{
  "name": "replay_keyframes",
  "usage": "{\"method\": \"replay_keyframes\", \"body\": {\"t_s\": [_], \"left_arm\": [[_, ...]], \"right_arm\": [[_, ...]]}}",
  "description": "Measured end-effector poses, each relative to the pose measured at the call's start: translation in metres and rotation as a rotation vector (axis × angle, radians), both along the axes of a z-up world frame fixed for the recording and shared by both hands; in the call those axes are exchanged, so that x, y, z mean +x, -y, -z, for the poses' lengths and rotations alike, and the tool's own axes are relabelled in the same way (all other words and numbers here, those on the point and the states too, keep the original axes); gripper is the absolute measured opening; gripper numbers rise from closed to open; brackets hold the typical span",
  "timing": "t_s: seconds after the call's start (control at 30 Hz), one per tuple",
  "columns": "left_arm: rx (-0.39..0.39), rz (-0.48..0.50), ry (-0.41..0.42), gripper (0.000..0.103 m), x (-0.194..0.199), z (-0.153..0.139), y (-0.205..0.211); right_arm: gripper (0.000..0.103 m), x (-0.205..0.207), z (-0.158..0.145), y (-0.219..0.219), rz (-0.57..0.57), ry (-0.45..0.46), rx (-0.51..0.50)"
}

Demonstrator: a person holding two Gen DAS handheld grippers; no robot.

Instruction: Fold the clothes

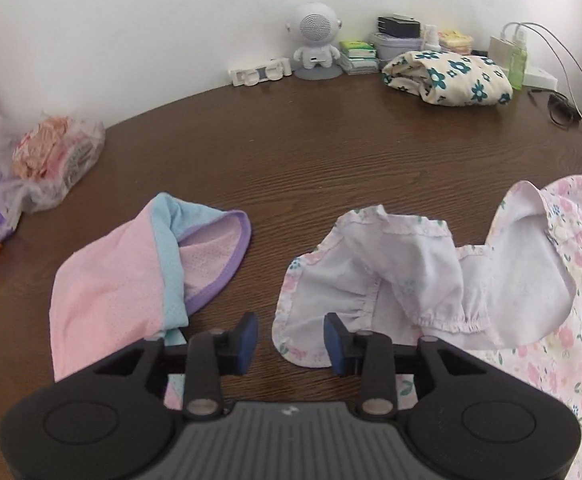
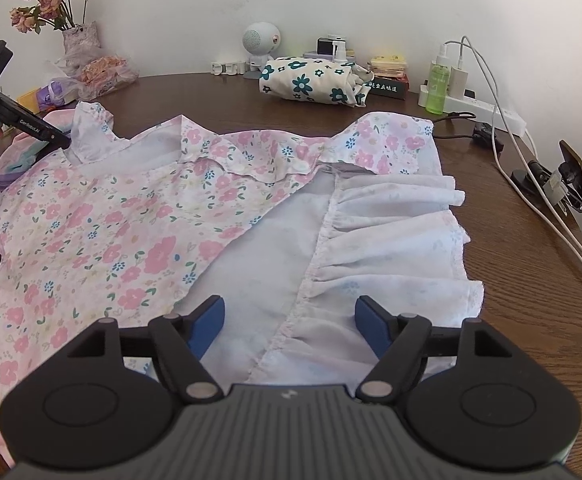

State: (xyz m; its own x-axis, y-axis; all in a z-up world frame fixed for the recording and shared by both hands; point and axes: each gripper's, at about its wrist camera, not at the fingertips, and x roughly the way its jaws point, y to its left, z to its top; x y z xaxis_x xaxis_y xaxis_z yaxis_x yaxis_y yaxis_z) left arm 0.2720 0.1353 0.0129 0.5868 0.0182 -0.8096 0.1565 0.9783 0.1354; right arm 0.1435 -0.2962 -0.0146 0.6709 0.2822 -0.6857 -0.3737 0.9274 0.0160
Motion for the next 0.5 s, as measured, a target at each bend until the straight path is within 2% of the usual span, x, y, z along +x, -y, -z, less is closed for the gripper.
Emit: {"method": "replay_keyframes", "body": {"t_s": [0.13, 0.2, 0.23, 0.3, 0.33, 0.37, 0.5], "left_arm": [[-0.058, -0.030, -0.040, 0.055, 0.006, 0.004, -0.010], [-0.087, -0.045, -0.060, 0.056, 0.010, 0.007, -0.016], [-0.100, -0.052, -0.070, 0.053, 0.011, 0.008, -0.018], [-0.104, -0.028, -0.081, 0.034, 0.012, 0.005, -0.014], [-0.107, -0.025, -0.088, 0.007, 0.013, 0.005, -0.011], [-0.110, -0.022, -0.095, 0.001, 0.014, 0.004, -0.009], [-0.115, -0.057, -0.076, 0.000, 0.013, 0.004, -0.005]], "right_arm": [[0.076, 0.000, 0.000, 0.000, -0.008, 0.003, 0.002], [0.077, 0.000, 0.001, 0.000, -0.011, 0.005, 0.003], [0.077, 0.000, 0.001, -0.001, -0.012, 0.006, 0.004], [0.078, 0.000, 0.002, -0.001, -0.015, 0.006, 0.004], [0.079, 0.000, 0.002, -0.001, -0.016, 0.007, 0.004], [0.079, 0.000, 0.002, -0.002, -0.016, 0.007, 0.004], [0.081, 0.001, 0.003, -0.003, -0.018, 0.013, 0.007]]}}
